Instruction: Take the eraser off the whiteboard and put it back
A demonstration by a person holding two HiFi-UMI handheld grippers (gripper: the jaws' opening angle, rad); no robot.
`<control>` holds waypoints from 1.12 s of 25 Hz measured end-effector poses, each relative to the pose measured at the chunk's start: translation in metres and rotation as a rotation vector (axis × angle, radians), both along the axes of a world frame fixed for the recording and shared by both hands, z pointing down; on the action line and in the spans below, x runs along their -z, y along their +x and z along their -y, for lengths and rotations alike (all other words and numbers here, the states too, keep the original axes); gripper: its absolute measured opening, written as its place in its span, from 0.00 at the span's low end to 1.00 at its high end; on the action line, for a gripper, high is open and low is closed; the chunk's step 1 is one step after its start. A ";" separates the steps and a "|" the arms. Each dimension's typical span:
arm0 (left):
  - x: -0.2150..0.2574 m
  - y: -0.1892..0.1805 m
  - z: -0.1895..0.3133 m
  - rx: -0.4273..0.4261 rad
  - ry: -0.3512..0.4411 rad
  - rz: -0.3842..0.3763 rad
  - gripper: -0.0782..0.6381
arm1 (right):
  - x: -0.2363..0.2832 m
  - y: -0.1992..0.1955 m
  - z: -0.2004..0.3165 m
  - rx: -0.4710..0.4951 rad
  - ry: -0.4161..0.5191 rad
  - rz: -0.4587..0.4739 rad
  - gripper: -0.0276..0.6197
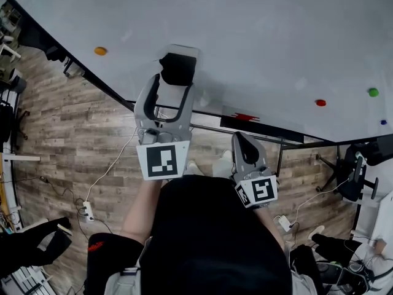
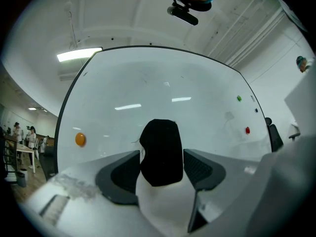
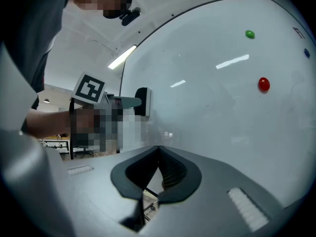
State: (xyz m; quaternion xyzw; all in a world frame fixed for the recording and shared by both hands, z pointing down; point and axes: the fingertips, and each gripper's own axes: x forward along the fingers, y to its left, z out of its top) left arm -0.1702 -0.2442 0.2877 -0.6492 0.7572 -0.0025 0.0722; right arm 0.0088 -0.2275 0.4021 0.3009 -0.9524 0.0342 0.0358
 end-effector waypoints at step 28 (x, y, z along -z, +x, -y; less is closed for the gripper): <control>-0.067 0.023 -0.088 -0.094 -0.096 -0.036 0.11 | 0.011 -0.030 -0.041 0.099 0.020 0.026 0.05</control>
